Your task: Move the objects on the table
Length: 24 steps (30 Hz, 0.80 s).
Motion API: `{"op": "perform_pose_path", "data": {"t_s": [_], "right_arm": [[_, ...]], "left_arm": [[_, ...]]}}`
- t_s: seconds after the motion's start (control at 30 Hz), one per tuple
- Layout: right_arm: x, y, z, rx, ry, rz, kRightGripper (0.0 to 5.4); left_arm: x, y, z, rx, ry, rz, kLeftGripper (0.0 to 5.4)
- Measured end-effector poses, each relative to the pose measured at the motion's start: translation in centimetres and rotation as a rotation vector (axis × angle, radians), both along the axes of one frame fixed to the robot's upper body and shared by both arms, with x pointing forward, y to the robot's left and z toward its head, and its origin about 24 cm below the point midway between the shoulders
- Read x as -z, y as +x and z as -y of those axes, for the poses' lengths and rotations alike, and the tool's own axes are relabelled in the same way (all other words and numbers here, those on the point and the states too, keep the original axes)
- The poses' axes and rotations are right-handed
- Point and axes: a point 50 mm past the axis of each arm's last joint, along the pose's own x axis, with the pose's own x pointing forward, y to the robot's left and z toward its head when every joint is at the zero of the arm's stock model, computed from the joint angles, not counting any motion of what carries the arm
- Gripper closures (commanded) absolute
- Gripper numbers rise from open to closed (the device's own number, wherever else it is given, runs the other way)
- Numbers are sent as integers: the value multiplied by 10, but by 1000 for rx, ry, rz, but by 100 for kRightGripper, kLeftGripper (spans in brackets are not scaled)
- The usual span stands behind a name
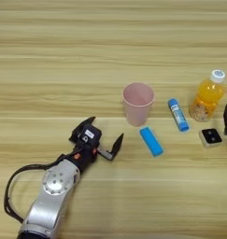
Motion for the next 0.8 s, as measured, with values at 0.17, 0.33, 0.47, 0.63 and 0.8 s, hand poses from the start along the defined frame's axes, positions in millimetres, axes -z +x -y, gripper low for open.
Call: {"op": "perform_pose_path", "data": {"t_s": [0.17,0.33,0.47,0.63,0.8], "right_arm": [[0,0,-1,-1,1,0,0],[0,0,-1,-2,1,0,0],[-2,-2,0,-4,-3,8,0],[-3,-7,0,-14,-11,1,0],[-7,-11,-1,-31,-22,7,0]], "left_arm": [[4,6,-13,-99,10,-17,1],[-4,21,-19,-216,-35,42,1],[-7,29,-12,-241,-71,88,1],[-3,32,-10,-289,-91,99,1],[-5,38,-22,-389,-94,121,1]]}}
